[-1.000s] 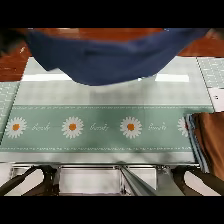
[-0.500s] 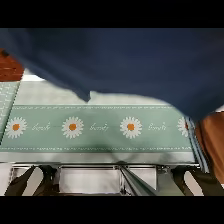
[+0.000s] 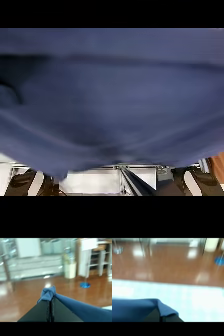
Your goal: Fold the shirts.
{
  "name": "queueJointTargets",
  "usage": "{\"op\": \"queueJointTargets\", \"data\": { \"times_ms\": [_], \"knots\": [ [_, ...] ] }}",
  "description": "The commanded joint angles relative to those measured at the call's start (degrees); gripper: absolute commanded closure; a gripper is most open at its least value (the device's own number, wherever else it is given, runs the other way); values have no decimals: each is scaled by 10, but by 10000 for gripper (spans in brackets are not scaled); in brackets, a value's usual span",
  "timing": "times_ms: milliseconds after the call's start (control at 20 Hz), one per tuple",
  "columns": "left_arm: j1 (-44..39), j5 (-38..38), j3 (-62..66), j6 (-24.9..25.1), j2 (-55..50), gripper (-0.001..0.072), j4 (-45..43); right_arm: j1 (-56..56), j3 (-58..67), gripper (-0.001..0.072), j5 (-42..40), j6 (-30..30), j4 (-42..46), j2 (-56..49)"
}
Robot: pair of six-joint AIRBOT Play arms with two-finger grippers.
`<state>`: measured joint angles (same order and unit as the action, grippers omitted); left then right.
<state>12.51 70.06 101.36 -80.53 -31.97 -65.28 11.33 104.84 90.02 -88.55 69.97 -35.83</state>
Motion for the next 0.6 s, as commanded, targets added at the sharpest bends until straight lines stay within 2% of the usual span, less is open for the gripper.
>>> {"op": "queueJointTargets", "data": {
  "times_ms": [0,100,300,450,550],
  "knots": [
    [-24,9,-108,-51,-4,687,-76,0,-129,690,-8,-1,-28,0],
    [-24,-11,-214,-52,-38,687,-19,0,-237,690,-62,12,-59,-13],
    [-35,-165,-369,2,-184,687,117,0,-355,690,-189,55,-115,-129],
    [-63,-232,-336,24,-366,687,157,0,-349,690,-274,87,-183,-278],
    [-72,-246,-260,25,-489,687,184,-1,-315,690,-294,107,-234,-382]
  ]
}}
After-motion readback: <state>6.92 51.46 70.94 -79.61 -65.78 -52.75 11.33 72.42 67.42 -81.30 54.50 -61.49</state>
